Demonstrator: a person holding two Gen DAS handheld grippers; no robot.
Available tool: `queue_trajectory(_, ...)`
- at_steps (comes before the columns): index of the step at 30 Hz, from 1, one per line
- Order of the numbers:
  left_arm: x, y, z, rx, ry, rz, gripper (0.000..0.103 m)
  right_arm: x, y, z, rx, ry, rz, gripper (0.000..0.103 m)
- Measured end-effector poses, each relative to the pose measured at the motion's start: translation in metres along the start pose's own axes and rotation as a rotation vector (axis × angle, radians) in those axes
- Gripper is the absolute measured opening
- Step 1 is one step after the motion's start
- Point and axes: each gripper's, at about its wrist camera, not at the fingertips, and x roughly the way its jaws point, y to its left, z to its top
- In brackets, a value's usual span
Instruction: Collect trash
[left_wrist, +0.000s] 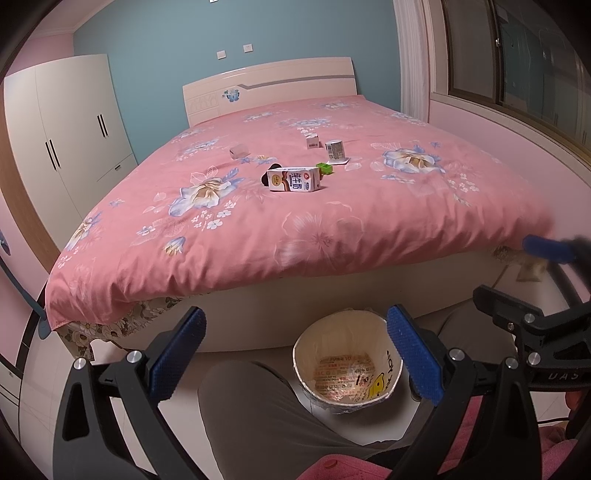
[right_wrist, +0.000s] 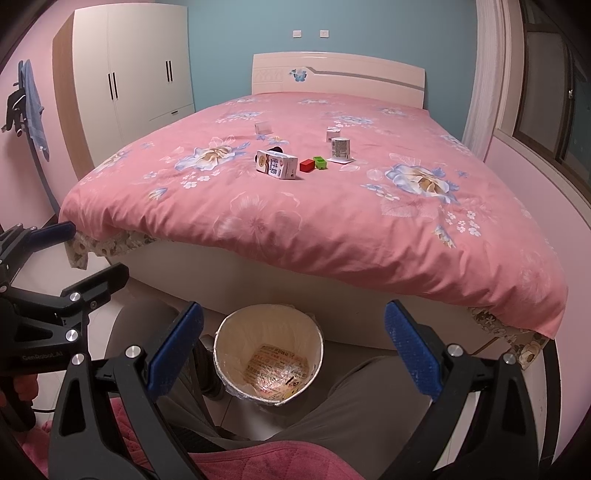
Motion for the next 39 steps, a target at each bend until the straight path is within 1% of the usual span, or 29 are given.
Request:
queue_trajectory(19, 0.003, -0.002, -0.006, 0.003, 0.009, -0.001, 0.1, 0.004, 0.002, -0.005, 0.002, 0.008, 0.003, 0.096)
queue_trajectory(22, 0.006, -0.005, -0.012, 0.005, 0.012, -0.003, 0.1, 0.005, 0.003, -0.006, 0.0, 0.011, 0.004, 0.096)
queue_trajectory(26, 0.007, -0.005, -0.013, 0.004, 0.014, -0.003, 0.1, 0.005, 0.004, -0.007, 0.0, 0.011, 0.004, 0.096)
queue_trajectory(30, 0.011, -0.006, -0.016, 0.0, 0.03, -0.005, 0.1, 0.008, 0.003, -0.008, 0.0, 0.019, 0.016, 0.096)
queue_trajectory(33, 0.017, -0.005, -0.013, -0.009, 0.044, -0.007, 0.1, 0.014, 0.003, -0.008, -0.005, 0.035, 0.02, 0.096)
queue_trajectory(39, 0.035, 0.003, 0.001, -0.022, 0.067, -0.011, 0.1, 0.027, 0.003, 0.005, -0.028, 0.044, 0.034, 0.096)
